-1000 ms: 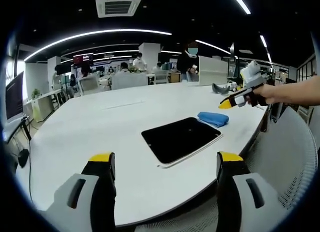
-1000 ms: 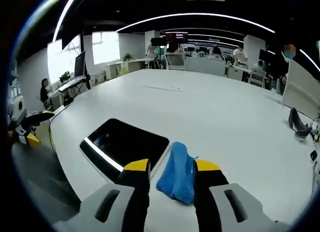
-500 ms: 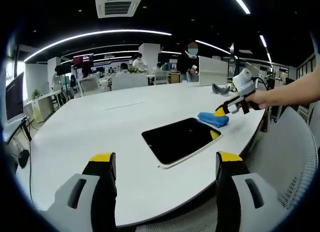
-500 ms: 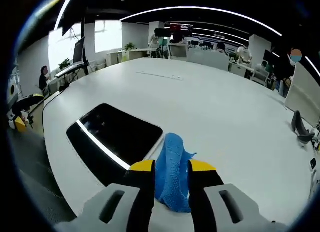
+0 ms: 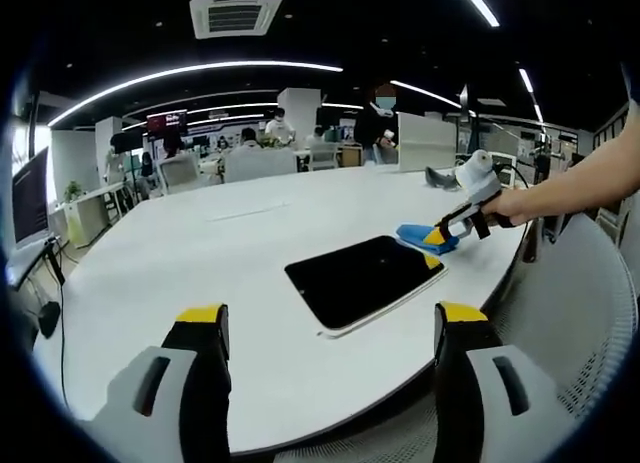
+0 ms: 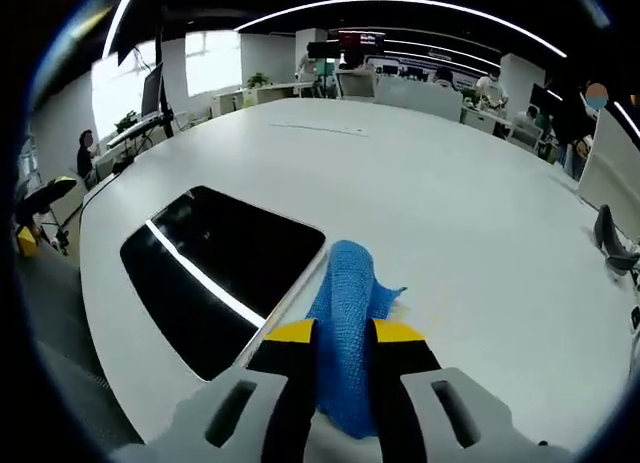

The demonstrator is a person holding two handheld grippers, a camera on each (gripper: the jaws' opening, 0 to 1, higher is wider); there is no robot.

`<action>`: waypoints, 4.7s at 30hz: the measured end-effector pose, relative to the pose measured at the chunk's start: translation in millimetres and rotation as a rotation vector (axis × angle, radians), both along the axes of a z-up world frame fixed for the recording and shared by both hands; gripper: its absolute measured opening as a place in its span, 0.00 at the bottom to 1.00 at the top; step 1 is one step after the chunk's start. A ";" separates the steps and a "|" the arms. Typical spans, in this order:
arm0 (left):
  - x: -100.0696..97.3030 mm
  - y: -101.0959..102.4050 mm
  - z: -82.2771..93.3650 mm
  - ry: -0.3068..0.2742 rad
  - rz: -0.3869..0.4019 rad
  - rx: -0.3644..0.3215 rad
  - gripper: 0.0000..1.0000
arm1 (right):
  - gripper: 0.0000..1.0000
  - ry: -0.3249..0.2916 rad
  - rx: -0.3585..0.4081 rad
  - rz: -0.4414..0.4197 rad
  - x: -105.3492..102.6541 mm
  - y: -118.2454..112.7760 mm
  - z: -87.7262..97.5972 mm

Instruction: Wipe the mirror surface with the cleaning cloth until all visible marks leave the cleaned area.

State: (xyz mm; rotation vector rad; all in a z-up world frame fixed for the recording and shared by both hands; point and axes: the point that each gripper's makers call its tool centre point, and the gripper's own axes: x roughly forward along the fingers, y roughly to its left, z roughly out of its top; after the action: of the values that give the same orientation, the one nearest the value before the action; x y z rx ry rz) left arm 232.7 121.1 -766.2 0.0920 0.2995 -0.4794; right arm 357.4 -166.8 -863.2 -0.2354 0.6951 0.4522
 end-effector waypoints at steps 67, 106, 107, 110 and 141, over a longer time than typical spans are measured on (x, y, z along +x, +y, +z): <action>-0.7 -4.0 -1.4 0.029 -0.022 -0.004 0.83 | 0.01 0.109 0.149 -0.095 27.9 90.8 18.3; -2.2 -5.7 1.3 0.019 -0.026 -0.019 0.84 | 0.01 0.151 0.144 0.061 61.5 184.8 -3.3; -2.2 -5.7 1.0 0.021 -0.026 -0.019 0.84 | 0.01 0.152 0.142 0.067 61.5 189.6 -3.4; -2.3 -5.7 1.2 0.020 -0.026 -0.020 0.84 | 0.01 0.152 0.140 0.084 57.9 203.7 -2.9; -2.6 -6.9 0.4 0.024 -0.033 -0.022 0.82 | 0.00 0.183 0.160 0.183 41.6 244.0 -0.2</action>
State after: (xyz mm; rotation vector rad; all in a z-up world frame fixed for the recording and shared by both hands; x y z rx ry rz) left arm 230.1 114.2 -765.8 0.0701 0.3167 -0.5165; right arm 399.0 77.2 -863.3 -0.1074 0.8155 0.7074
